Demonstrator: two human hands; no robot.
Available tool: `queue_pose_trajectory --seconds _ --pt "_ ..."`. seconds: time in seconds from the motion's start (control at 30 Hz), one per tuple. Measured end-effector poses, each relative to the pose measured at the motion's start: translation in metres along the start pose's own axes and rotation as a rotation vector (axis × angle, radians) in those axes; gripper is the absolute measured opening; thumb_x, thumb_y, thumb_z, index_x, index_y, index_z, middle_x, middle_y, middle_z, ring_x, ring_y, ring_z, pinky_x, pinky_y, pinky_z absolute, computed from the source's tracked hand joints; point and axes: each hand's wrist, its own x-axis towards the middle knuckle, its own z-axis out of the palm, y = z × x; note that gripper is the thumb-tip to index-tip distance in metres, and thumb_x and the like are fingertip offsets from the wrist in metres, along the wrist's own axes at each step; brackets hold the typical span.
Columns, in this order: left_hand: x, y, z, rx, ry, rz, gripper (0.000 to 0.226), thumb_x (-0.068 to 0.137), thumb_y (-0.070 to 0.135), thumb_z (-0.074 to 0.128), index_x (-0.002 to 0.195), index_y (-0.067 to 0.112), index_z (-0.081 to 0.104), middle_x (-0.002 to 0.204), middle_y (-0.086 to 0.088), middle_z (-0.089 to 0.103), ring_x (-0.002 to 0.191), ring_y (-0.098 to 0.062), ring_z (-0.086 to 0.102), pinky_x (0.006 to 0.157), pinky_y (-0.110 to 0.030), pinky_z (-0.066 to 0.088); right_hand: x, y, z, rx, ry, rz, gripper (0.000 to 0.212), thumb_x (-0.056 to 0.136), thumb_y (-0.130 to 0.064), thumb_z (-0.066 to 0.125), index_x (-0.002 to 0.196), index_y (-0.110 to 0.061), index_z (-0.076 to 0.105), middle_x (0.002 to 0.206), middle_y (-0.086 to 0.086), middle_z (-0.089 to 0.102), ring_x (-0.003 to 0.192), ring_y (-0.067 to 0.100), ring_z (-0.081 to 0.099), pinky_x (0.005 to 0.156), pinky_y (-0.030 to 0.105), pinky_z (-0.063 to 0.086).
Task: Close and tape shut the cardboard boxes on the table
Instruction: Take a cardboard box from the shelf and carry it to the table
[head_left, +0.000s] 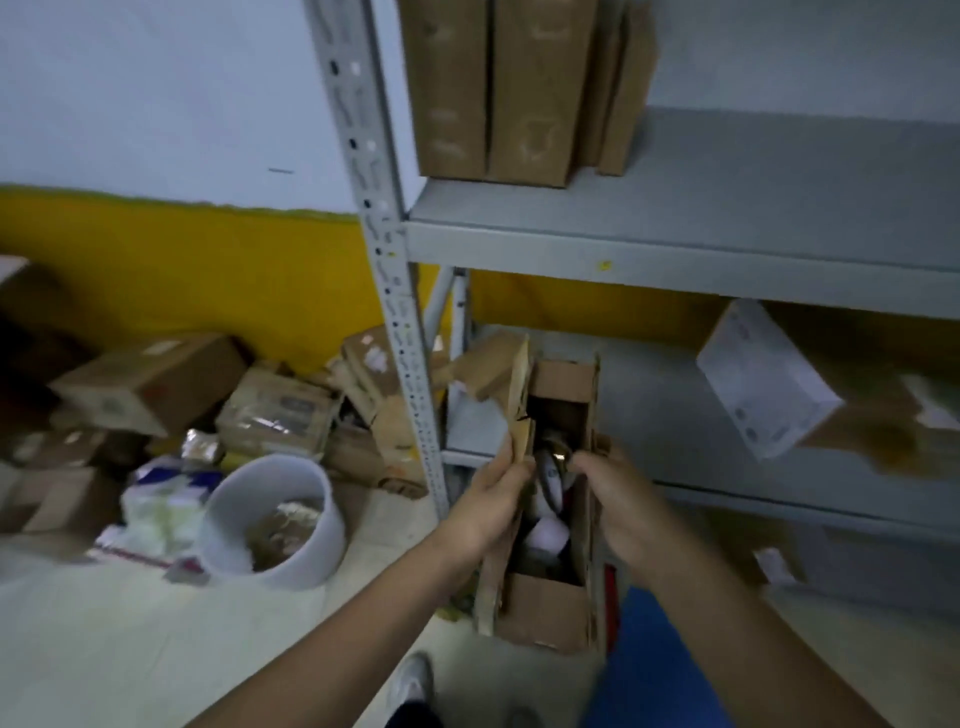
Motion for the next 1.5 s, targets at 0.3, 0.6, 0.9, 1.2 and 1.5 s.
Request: queue_pose_trajectory --seconds 0.3,0.6,0.9,1.2,1.5 --pt "-0.089 -0.059 -0.073 -0.151 0.447 0.029 0.058 0.096 0.045 0.055 0.146 0.046 0.026 0.134 0.022 0.036 0.12 -0.001 0.041 0.1 -0.027 0.033 -0.017 0.046 0.09 -0.148 -0.278 -0.022 0.07 0.072 -0.084 0.048 0.124 -0.04 0.062 0.129 -0.001 0.062 0.112 0.018 0.062 0.096 0.045 0.051" --pt "-0.16 -0.095 -0.147 -0.564 0.657 0.169 0.037 0.101 0.039 0.047 0.138 0.043 0.045 0.126 -0.003 0.066 0.114 -0.026 0.065 0.1 -0.049 0.05 -0.055 0.062 0.231 -0.367 -0.705 -0.101 0.058 0.094 -0.059 0.05 0.144 -0.061 0.02 0.152 -0.01 0.036 0.138 0.022 0.039 0.11 0.052 0.038" --pt "-0.196 -0.104 -0.264 -0.476 0.827 0.188 0.063 0.089 0.048 0.065 0.141 0.054 0.03 0.123 0.019 0.059 0.104 -0.007 0.066 0.087 -0.029 0.054 -0.069 0.057 0.354 -0.368 -0.887 -0.156 0.078 0.089 -0.045 0.066 0.147 -0.058 0.015 0.15 -0.007 0.042 0.126 0.019 0.052 0.098 0.045 0.051" --pt "-0.19 -0.099 -0.368 -0.526 0.99 0.29 0.075 0.08 0.045 0.072 0.142 0.056 0.03 0.131 0.005 0.063 0.117 -0.021 0.063 0.1 -0.046 0.05 -0.051 0.029 0.477 -0.38 -1.107 -0.198 0.079 0.091 -0.032 0.067 0.149 -0.053 0.019 0.145 -0.005 0.049 0.123 0.019 0.056 0.099 0.047 0.051" --pt "-0.175 -0.069 -0.489 -0.501 1.156 0.328 0.059 0.097 0.023 0.057 0.146 0.044 0.031 0.128 0.003 0.065 0.113 -0.02 0.066 0.101 -0.046 0.049 -0.016 -0.007 0.624 -0.446 -1.29 -0.224 0.085 0.077 -0.053 0.078 0.14 -0.066 0.025 0.149 -0.002 0.042 0.126 0.023 0.055 0.102 0.051 0.048"
